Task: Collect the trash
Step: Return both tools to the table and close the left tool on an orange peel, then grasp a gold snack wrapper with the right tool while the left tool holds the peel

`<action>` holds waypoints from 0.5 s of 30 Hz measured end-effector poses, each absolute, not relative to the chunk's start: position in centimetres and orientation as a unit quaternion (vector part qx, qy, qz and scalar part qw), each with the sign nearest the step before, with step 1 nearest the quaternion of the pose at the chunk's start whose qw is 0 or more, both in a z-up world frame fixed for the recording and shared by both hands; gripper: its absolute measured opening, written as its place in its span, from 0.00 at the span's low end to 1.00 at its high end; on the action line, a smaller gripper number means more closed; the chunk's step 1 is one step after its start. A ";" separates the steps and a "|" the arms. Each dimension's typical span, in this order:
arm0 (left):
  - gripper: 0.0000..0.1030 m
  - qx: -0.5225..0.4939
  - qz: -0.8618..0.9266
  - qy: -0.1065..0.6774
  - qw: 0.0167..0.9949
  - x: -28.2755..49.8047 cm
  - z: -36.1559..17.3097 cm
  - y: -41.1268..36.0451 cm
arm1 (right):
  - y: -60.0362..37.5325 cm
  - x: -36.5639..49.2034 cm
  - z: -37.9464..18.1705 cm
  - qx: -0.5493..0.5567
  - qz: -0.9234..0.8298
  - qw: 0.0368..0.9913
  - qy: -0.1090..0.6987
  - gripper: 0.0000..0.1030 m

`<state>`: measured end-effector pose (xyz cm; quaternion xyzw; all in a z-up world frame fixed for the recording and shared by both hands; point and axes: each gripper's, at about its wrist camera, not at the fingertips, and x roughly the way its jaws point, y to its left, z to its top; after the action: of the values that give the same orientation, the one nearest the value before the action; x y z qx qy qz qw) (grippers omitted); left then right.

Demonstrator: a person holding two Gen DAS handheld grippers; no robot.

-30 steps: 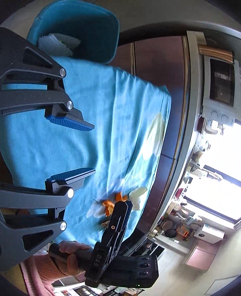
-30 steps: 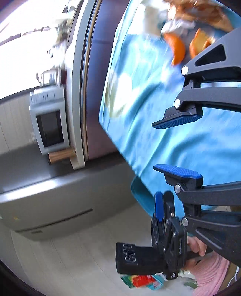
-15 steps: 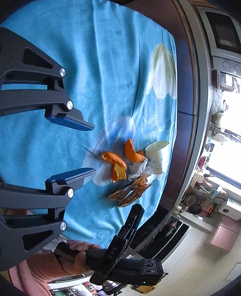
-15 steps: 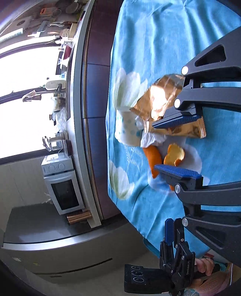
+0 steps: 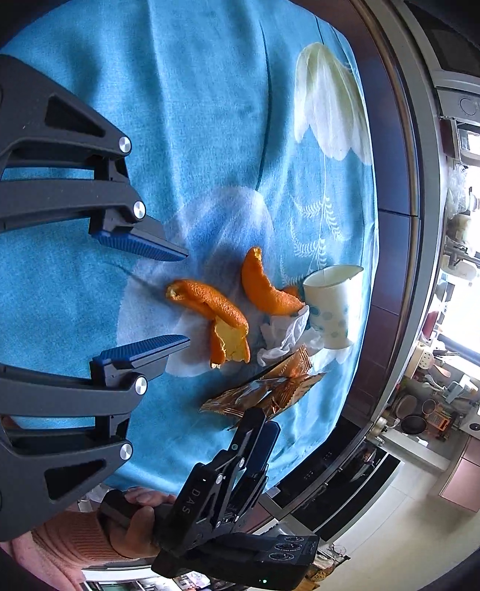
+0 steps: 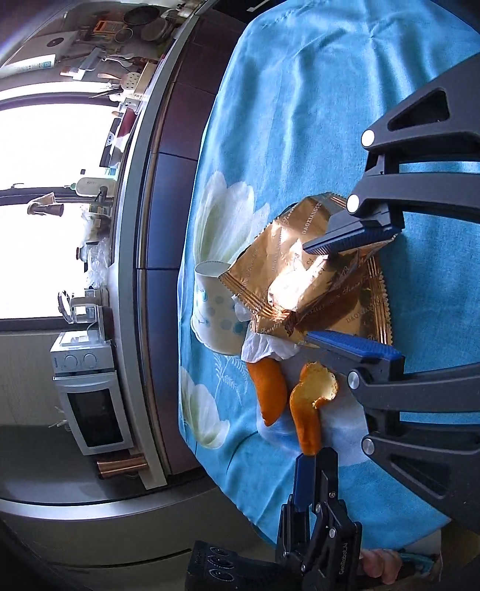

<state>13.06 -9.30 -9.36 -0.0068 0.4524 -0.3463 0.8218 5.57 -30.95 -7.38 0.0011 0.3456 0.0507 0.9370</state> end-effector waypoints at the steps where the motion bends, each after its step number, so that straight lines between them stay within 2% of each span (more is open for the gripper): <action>1: 0.38 -0.006 -0.345 0.455 0.821 13.2 -9.5 -9.5 | -30.9 5.7 -7.5 -0.003 0.050 0.937 0.347 0.39; 4: 0.35 -0.001 -0.341 0.456 0.822 13.6 -9.6 -10.1 | -30.8 5.8 -7.7 -0.008 0.050 0.935 0.350 0.39; 9: 0.19 -0.001 -0.338 0.460 0.821 13.8 -9.7 -10.5 | -31.1 6.0 -7.7 -0.020 0.040 0.935 0.352 0.38; 10: 0.17 -0.002 -0.337 0.461 0.821 13.8 -9.7 -10.5 | -31.1 6.1 -7.7 -0.022 0.039 0.934 0.354 0.36; 12: 0.16 -0.004 -0.338 0.461 0.821 13.8 -9.8 -10.4 | -31.3 6.1 -7.8 -0.020 0.039 0.934 0.354 0.24; 15: 0.15 -0.007 -0.339 0.460 0.821 13.8 -9.8 -10.4 | -31.5 6.1 -7.7 -0.019 0.039 0.935 0.353 0.18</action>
<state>13.80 -10.39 -9.80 -0.0068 0.4602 -0.3386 0.8207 6.09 -31.53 -7.68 -0.0190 0.3528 0.0389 0.9347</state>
